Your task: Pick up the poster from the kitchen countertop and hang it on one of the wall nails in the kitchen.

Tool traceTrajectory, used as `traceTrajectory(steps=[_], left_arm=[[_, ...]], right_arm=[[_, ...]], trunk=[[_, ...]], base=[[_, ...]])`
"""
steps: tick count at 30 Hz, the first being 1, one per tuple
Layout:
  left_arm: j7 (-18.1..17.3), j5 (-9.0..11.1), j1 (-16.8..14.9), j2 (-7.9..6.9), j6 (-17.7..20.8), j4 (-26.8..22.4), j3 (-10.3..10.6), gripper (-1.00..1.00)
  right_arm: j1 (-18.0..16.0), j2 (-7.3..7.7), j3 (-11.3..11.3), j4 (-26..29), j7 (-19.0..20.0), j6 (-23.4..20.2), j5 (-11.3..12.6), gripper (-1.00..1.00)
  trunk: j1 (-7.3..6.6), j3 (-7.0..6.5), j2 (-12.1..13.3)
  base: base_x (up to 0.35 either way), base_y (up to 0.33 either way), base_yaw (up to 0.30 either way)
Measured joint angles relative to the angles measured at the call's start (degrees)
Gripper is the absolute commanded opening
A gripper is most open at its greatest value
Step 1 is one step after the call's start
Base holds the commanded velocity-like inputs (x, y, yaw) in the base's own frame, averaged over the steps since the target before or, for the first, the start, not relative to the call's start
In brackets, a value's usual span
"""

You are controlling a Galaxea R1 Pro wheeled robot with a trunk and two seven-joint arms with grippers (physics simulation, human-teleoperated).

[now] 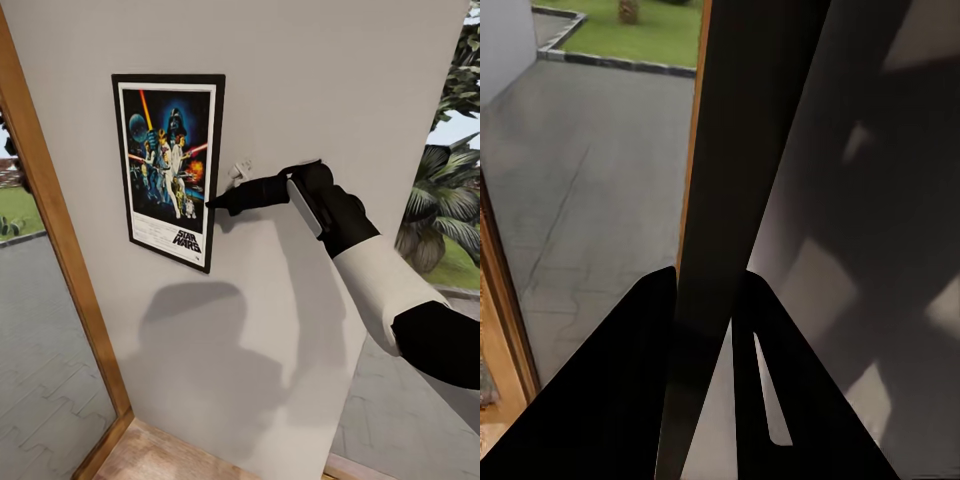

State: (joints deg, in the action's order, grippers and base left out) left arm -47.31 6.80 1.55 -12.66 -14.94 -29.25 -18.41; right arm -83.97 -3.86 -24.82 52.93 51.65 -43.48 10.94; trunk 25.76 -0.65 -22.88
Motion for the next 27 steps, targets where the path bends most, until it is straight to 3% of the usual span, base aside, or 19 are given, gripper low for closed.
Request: traceTrajectory(steps=[27], left_arm=[[0.0,0.0,0.0,0.0,0.0,0.0,0.0,1.0]], right_arm=[[0.4,0.0,-0.03,0.12,0.0,0.0,0.04,-1.0]], trunk=[[0.0,0.0,0.0]], base=[[0.0,0.0,0.0]])
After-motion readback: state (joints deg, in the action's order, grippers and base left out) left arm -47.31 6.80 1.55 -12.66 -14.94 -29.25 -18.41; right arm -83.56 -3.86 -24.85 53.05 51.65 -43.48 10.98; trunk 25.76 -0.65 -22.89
